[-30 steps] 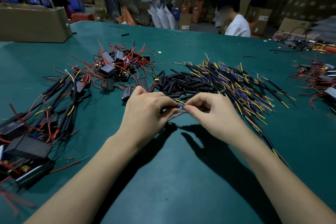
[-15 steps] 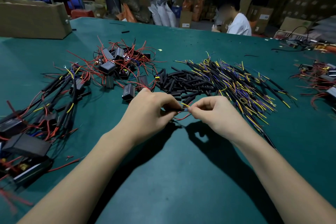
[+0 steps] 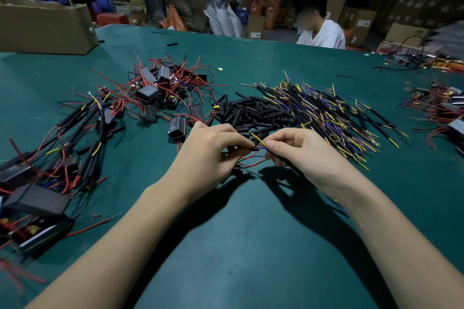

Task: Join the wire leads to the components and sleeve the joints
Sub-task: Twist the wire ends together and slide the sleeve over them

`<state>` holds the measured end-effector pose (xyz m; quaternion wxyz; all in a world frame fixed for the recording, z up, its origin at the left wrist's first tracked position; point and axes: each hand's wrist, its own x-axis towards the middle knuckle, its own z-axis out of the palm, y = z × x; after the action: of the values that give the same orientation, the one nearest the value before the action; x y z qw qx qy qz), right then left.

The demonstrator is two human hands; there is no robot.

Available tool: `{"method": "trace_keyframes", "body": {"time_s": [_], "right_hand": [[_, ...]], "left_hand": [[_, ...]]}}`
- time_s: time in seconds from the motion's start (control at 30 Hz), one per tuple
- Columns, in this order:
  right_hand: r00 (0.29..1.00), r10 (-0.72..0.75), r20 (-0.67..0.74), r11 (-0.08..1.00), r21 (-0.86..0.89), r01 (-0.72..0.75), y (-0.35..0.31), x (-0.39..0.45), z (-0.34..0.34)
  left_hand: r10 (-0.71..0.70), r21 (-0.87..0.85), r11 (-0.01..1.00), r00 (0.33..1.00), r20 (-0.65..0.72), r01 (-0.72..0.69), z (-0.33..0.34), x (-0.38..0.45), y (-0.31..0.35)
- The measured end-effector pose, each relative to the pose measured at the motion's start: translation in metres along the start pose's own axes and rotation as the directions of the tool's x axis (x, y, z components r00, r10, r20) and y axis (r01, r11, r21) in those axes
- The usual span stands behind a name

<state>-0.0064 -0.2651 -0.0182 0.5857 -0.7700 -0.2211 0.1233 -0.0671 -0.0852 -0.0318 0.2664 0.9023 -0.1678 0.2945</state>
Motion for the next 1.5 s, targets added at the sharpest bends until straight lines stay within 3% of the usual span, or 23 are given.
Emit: {"method": "trace_keyframes", "body": {"time_s": [0.2,0.4,0.53,0.73,1.33,1.5], "right_hand": [[0.999,-0.026,0.028,0.999,-0.023,0.026,0.0,-0.001,0.002],[0.998,-0.052,0.047,0.997,-0.051,0.055,-0.004,-0.002,0.0],[0.996,-0.073,0.042,0.991,-0.113,0.077,-0.005,-0.003,-0.003],[0.994,-0.103,0.038,0.98,-0.165,0.108,-0.004,-0.003,-0.003],[0.978,-0.208,0.026,0.936,-0.284,0.206,-0.002,-0.002,-0.004],[0.978,-0.209,0.011,0.951,-0.231,0.205,-0.001,0.0,-0.003]], "left_hand": [[0.038,0.004,0.999,0.999,0.01,-0.038,0.005,0.0,0.001],[-0.018,-0.036,0.999,1.0,-0.001,0.018,0.0,0.002,0.005],[-0.181,-0.019,0.983,0.984,0.003,0.181,-0.019,0.006,-0.005],[-0.32,0.038,0.947,0.925,0.204,0.319,-0.027,0.004,-0.012],[-0.226,-0.255,0.935,0.968,0.108,0.247,-0.01,0.004,-0.001],[-0.213,-0.296,0.926,0.972,0.102,0.234,-0.005,0.003,0.002]]}}
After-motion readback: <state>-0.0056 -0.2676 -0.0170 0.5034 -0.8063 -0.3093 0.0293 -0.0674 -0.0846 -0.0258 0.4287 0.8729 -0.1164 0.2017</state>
